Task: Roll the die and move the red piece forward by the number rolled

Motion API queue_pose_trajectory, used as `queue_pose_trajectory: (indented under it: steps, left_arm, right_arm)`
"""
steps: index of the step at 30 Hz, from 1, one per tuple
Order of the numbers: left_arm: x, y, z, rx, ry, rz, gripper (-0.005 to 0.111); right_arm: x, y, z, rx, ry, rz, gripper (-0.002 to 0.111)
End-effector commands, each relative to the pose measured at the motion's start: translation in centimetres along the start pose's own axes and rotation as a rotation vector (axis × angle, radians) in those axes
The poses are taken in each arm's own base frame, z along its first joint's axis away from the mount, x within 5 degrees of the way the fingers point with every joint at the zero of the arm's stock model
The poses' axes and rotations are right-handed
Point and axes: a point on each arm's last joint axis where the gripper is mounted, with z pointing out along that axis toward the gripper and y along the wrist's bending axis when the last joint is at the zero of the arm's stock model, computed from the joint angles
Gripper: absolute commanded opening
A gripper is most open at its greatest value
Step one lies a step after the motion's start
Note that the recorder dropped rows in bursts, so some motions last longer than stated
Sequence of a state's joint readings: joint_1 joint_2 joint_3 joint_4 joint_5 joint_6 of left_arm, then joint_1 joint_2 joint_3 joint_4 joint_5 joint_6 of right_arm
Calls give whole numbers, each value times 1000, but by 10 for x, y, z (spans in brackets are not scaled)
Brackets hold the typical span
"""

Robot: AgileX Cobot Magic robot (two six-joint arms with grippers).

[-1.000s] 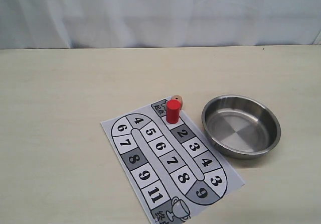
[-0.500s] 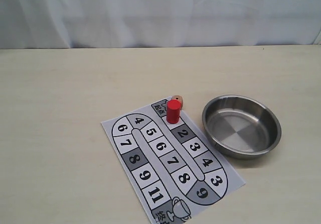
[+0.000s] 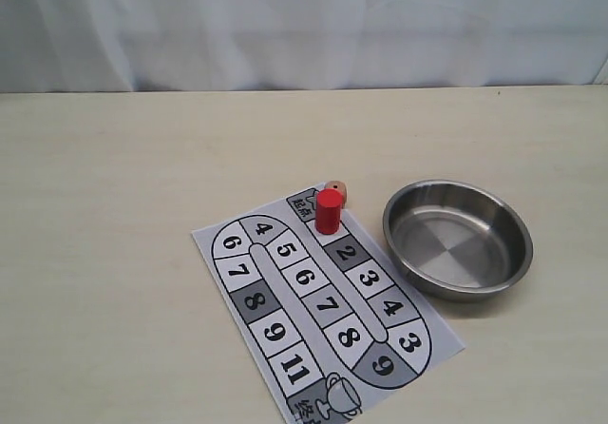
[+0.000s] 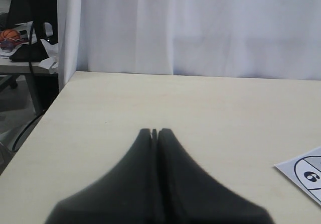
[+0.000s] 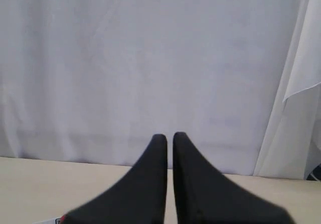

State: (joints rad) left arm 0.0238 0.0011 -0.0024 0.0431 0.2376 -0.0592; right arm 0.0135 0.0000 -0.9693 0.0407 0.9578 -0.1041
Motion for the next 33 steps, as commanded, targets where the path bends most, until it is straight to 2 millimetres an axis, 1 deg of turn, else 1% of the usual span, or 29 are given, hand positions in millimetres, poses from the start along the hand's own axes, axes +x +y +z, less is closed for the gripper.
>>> queue_pose_trajectory:
  steps: [1,7,11,14,18,21,24,29,33]
  left_arm:
    - [0,0,0,1,-5,-6,0]
    - [0,0,0,1,-5,-6,0]
    - [0,0,0,1,-5,-6,0]
    - [0,0,0,1,-9,-4,0]
    - [0,0,0,1,-9,-4,0]
    - [0,0,0,1,-9,-4,0]
    - [0,0,0,1,-9,-4,0]
    - [0,0,0,1,-9,-4,0]
    - [0,0,0,1,-9,-4,0]
  right_arm:
    - [2,0,2,2,11,-14,4]
    - [9,0,13,3,8,-12,4]
    - [20,0,29,5,9,-10,4]
    - [33,0,44,7,7,-8,4]
    - [63,2,71,11,15,-4,4]
    - [91,3,91,16,8,-2,4]
    - [118,4,105,22,-1,0,4]
    - [154,6,119,37,-76,0,4]
    - [164,6,121,52,-176,-8,4]
